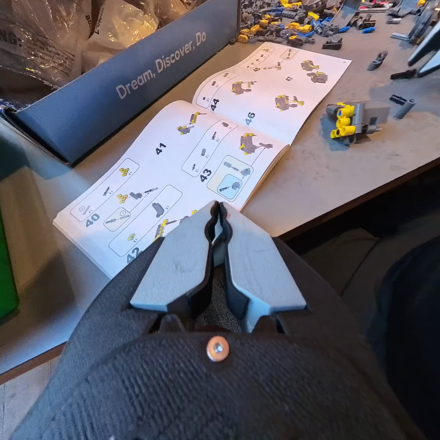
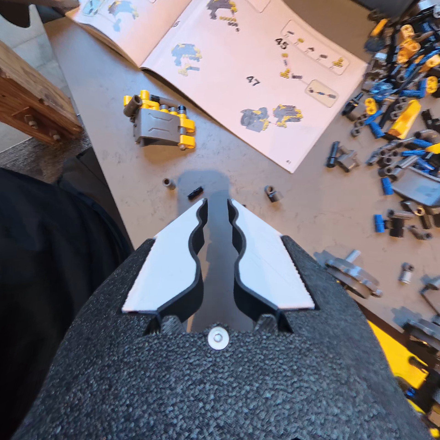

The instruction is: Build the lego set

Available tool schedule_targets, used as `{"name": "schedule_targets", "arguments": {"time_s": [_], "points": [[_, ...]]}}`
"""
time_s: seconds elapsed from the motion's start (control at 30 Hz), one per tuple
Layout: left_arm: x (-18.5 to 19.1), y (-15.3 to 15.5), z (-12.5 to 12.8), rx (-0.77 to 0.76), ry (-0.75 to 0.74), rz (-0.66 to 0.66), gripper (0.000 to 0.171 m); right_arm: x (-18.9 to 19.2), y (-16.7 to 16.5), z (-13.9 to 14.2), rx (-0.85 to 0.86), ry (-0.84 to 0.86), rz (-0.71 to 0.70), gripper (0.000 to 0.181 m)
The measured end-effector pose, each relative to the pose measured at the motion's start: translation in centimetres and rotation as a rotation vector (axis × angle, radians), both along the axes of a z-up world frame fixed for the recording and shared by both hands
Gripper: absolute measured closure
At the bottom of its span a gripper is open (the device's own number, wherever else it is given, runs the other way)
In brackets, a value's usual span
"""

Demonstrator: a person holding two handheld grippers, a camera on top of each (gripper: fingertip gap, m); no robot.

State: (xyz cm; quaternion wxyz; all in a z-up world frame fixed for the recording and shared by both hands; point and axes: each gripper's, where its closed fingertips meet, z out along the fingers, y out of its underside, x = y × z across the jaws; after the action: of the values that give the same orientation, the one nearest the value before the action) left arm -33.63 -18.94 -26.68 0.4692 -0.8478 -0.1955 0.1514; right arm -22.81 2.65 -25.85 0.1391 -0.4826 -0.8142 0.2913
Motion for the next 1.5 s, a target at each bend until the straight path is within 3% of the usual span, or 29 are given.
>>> {"name": "schedule_targets", "arguments": {"time_s": [0.87, 1.07, 1.23, 1.5], "points": [[0.9, 1.1, 0.6, 0.047, -0.001, -0.036, 0.167, 1.1, 3.5, -0.5, 0.071, -0.034, -0.078, 0.159], [2.8, 3.0, 1.7, 0.072, 0.036, -0.11, 0.164, 0.9, 3.2, -1.8, 0.1, -0.095, -0.008, 0.159], [5.0, 5.5, 2.5, 0.088, 0.05, -0.209, 0.163, 0.6, 2.2, -1.9, 0.036, -0.112, 0.022, 0.175], [8.3, 9.2, 3.2, 0.089, 0.061, -0.336, 0.16, 1.0, 1.2, -1.7, 0.009, -0.097, 0.037, 0.174]]}}
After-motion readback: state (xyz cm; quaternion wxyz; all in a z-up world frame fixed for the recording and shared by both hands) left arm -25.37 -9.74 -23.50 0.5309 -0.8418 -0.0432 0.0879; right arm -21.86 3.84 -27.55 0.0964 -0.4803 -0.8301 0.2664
